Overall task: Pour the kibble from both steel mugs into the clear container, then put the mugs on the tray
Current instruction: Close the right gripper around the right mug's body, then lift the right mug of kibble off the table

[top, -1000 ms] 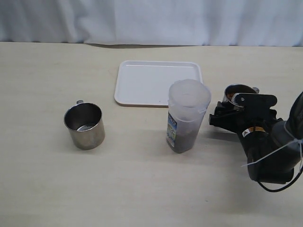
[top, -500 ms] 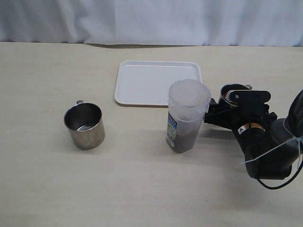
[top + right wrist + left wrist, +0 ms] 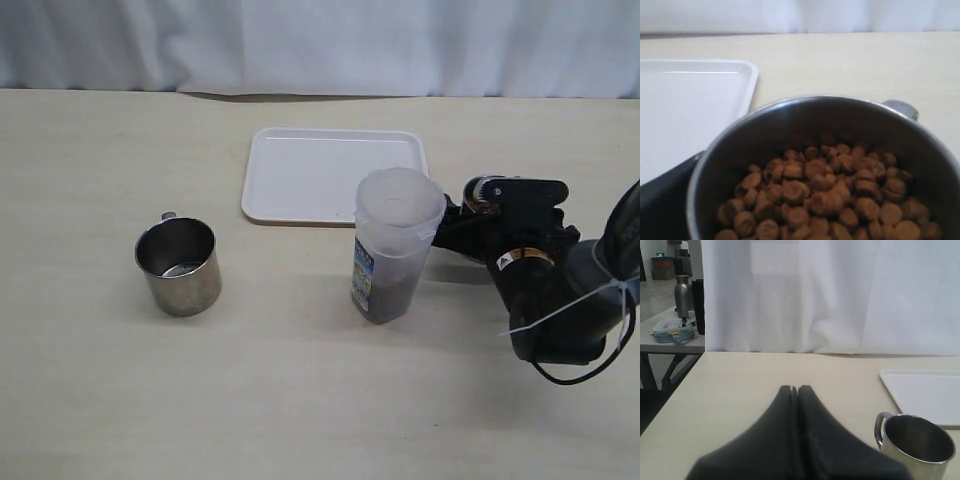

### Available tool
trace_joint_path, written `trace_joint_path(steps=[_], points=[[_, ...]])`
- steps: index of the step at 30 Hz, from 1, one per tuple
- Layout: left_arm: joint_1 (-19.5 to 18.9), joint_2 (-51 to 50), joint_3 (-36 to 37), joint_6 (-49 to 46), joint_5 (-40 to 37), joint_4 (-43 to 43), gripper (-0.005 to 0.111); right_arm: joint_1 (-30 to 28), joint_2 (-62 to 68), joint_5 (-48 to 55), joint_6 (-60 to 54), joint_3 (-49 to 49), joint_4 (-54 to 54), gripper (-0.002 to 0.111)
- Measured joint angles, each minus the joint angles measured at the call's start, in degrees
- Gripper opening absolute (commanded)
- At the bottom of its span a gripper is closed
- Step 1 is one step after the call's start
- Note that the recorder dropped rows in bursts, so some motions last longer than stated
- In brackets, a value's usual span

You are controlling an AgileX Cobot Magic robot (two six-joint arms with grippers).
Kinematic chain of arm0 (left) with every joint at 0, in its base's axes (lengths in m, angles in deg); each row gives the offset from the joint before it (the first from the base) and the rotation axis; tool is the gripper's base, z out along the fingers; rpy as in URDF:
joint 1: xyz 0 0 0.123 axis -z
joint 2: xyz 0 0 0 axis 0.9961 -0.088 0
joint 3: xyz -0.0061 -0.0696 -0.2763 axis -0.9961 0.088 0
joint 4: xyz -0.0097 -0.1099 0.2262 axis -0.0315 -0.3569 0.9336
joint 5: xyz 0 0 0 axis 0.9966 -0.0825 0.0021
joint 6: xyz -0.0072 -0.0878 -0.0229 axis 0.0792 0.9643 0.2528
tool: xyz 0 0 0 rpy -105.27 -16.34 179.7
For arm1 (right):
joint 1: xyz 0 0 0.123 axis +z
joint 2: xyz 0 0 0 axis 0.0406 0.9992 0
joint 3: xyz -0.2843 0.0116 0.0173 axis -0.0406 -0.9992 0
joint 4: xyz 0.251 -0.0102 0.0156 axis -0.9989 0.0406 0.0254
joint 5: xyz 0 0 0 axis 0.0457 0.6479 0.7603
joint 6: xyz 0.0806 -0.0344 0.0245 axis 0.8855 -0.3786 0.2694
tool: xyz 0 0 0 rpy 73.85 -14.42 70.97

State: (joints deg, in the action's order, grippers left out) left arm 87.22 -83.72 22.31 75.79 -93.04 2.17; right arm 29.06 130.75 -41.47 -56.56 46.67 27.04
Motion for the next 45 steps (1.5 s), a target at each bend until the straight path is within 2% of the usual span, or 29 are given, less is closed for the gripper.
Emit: trace_joint_path(steps=[5,35,45], points=[[0.0,0.0,0.0,0.0,0.0,0.0,0.000,0.0,0.0,3.0,-2.3,1.2,0.1,0.078],[0.0,0.0,0.0,0.0,0.0,0.0,0.000,0.0,0.0,3.9,-0.1,0.0,-4.6,0.078],[0.0,0.0,0.0,0.0,0.0,0.0,0.000,0.0,5.8,-2.4,1.8,0.4,-3.6,0.078]])
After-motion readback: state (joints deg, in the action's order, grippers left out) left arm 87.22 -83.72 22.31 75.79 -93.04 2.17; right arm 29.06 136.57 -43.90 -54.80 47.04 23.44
